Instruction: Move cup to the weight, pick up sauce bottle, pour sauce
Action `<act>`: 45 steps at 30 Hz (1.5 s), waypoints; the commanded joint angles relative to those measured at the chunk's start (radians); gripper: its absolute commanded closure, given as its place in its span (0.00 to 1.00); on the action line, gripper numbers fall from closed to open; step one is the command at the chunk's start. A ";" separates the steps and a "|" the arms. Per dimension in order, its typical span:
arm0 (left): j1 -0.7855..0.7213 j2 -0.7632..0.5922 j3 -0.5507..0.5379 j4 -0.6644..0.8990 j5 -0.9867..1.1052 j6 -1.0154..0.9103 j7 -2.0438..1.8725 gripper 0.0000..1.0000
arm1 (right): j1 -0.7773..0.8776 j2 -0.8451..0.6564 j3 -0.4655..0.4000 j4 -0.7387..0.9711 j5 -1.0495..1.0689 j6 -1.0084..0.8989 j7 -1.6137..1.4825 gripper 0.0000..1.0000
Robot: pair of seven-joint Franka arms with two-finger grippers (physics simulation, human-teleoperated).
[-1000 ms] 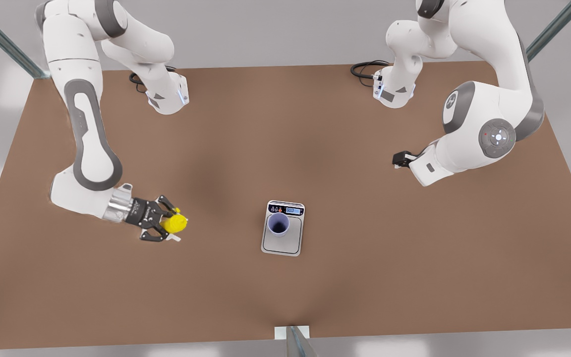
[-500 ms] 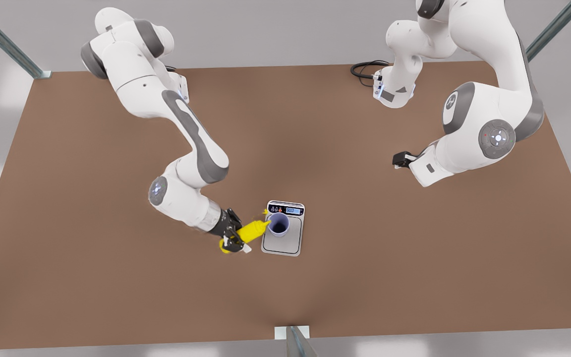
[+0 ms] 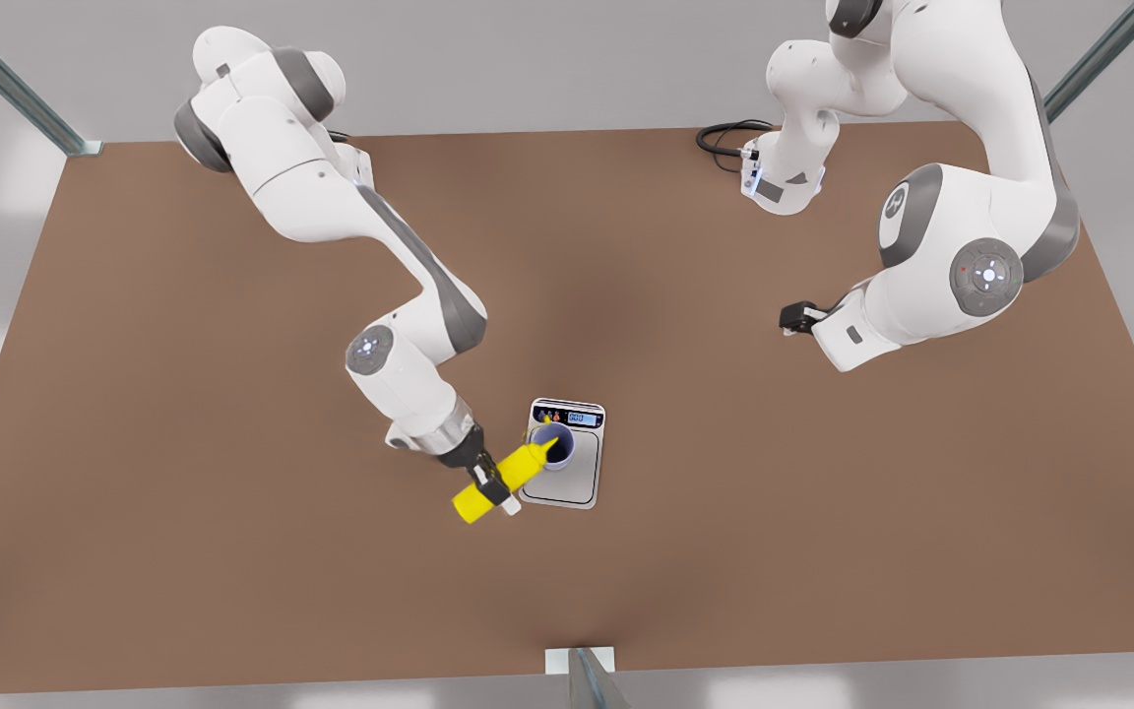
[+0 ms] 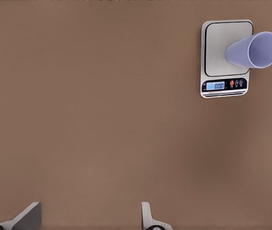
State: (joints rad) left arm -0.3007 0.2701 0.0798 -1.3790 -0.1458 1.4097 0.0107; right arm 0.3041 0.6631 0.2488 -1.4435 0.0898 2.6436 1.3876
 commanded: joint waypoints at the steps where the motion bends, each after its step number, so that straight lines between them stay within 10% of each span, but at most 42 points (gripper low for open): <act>1: 0.000 0.000 0.000 0.000 0.000 0.000 0.000 0.00 | 0.001 0.004 0.010 -0.001 -0.008 0.050 -0.018 0.79; 29: 0.002 0.006 0.002 0.000 0.000 0.003 0.002 0.00 | 0.007 0.112 0.026 -0.015 -0.479 0.098 -0.117 0.79; 45: 0.002 0.055 0.005 0.029 -0.028 0.140 0.005 0.00 | -0.155 -0.092 0.070 -0.139 -0.144 0.075 -0.134 0.79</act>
State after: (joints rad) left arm -0.2989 0.3253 0.0844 -1.3499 -0.1669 1.5493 0.0154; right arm 0.1499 0.5509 0.3163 -1.6044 -0.0274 2.6799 1.2702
